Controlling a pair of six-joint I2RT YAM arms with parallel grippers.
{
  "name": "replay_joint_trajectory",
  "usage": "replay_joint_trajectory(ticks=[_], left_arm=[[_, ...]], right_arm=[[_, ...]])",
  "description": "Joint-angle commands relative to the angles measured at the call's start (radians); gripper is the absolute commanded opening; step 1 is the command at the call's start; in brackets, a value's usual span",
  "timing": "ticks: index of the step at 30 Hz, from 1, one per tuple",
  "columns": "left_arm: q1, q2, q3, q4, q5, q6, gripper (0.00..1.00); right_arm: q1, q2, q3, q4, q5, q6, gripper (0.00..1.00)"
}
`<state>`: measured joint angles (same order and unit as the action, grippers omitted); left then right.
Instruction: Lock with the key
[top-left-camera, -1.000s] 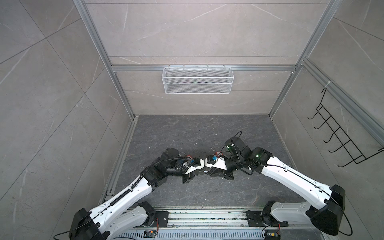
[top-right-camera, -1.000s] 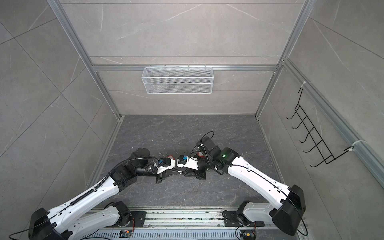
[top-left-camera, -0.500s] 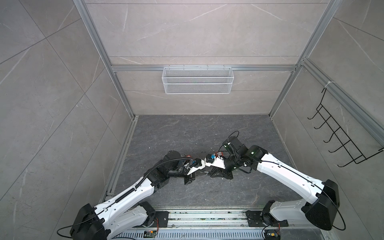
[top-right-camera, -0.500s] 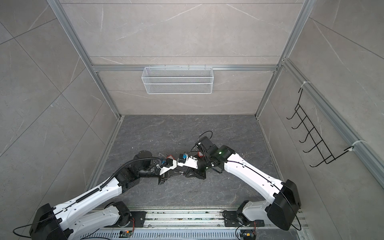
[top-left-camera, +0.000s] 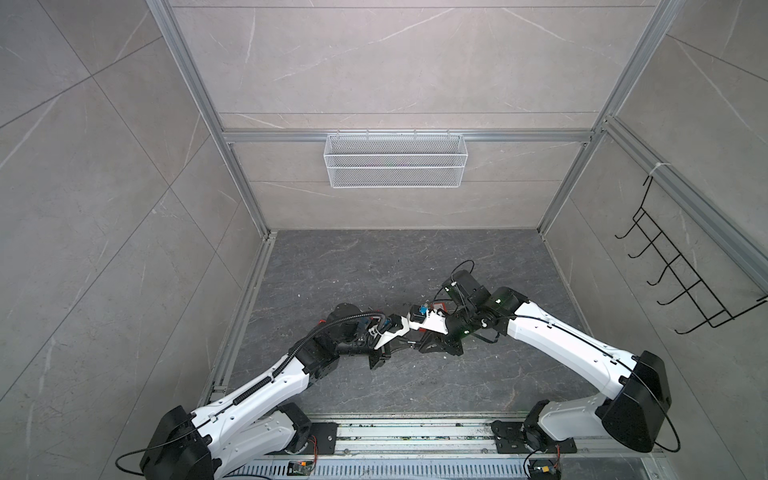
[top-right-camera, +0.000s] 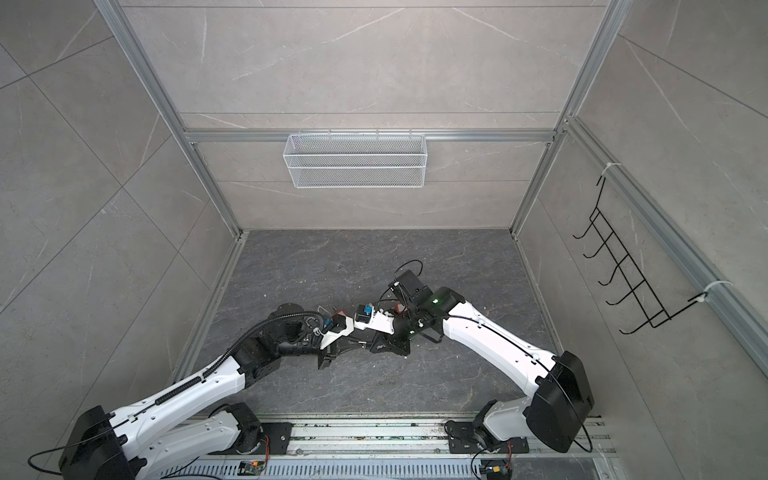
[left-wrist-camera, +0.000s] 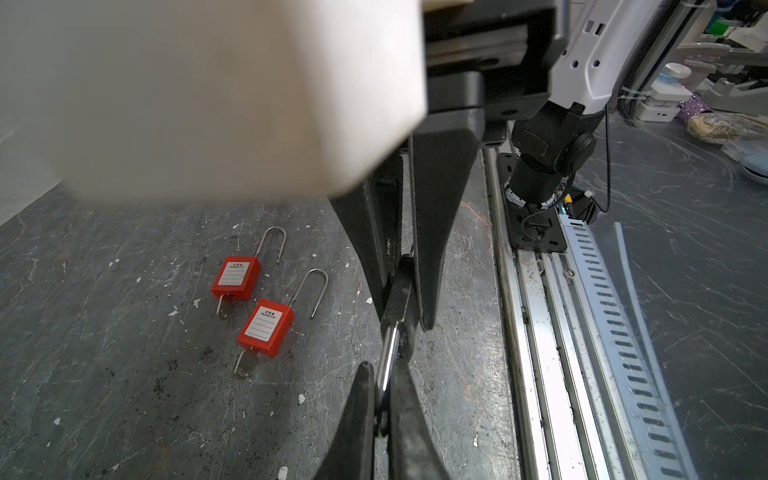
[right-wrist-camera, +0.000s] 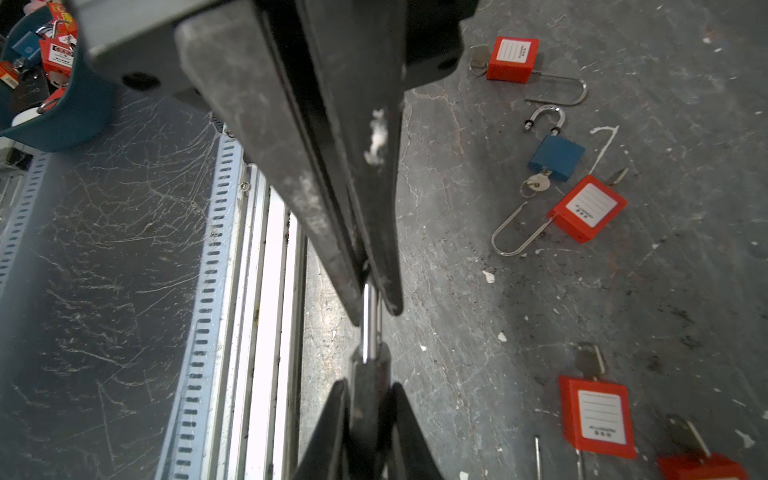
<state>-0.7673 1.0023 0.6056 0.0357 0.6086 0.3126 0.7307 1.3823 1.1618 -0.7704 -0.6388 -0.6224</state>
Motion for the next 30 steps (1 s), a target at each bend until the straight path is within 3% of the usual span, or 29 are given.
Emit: replay_joint_trajectory(ticks=[1, 7, 11, 17, 23, 24, 28, 30], left_arm=[[-0.054, 0.013, 0.027, 0.107, 0.097, -0.051, 0.0], [-0.049, 0.046, 0.061, 0.07, 0.14, -0.073, 0.0], [-0.05, 0.063, 0.07, 0.087, 0.138, -0.038, 0.0], [-0.09, 0.075, 0.027, 0.198, 0.059, 0.043, 0.0], [-0.122, 0.082, 0.032, 0.195, 0.017, 0.054, 0.0], [-0.121, 0.072, 0.038, 0.172, -0.001, 0.058, 0.0], [-0.041, 0.022, 0.082, 0.014, 0.012, 0.076, 0.0], [0.012, 0.001, 0.094, -0.045, 0.036, 0.093, 0.0]], right_arm=[[0.032, -0.055, 0.002, 0.345, -0.089, -0.052, 0.0], [0.065, -0.136, -0.067, 0.359, -0.013, -0.139, 0.0], [0.064, -0.139, -0.042, 0.306, -0.094, -0.09, 0.0], [0.065, -0.114, -0.04, 0.443, -0.21, 0.063, 0.0], [0.065, -0.069, 0.0, 0.418, -0.186, 0.041, 0.0], [0.065, -0.073, 0.001, 0.393, -0.163, 0.027, 0.04], [0.056, -0.139, -0.032, 0.257, 0.006, -0.033, 0.38], [0.05, -0.195, -0.066, 0.191, 0.092, -0.05, 0.45]])
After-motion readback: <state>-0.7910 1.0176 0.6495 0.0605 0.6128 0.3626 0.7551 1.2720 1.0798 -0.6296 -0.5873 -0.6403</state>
